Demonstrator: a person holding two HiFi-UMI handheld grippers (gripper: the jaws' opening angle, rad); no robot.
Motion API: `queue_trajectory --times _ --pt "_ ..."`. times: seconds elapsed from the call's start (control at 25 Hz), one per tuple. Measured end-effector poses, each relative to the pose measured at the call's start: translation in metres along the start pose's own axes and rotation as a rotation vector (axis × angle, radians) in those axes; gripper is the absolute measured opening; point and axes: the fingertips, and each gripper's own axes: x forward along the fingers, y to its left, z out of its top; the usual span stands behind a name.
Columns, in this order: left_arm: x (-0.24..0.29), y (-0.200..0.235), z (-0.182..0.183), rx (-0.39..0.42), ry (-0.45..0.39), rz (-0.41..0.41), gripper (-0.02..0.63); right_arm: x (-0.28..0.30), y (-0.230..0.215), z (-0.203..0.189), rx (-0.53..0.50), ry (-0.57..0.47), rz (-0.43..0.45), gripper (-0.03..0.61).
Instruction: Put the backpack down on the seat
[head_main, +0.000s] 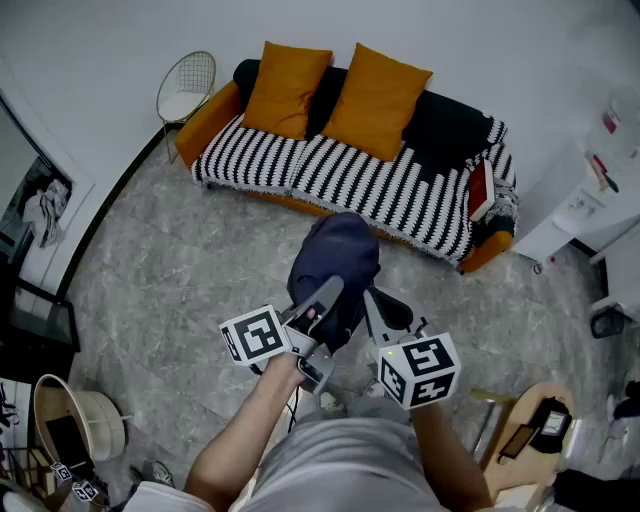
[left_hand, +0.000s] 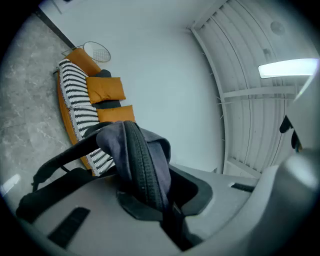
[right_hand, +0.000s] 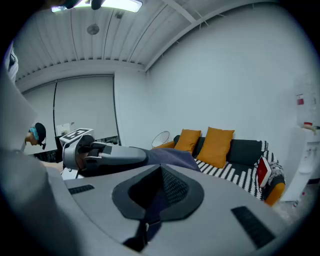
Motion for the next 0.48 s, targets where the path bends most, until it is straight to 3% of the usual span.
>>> queue_trajectory --times 0.48 --pt "-0.002 0.007 0.01 0.014 0.009 0.021 0.034 0.017 0.006 0.001 0.005 -0.005 0.022 0.002"
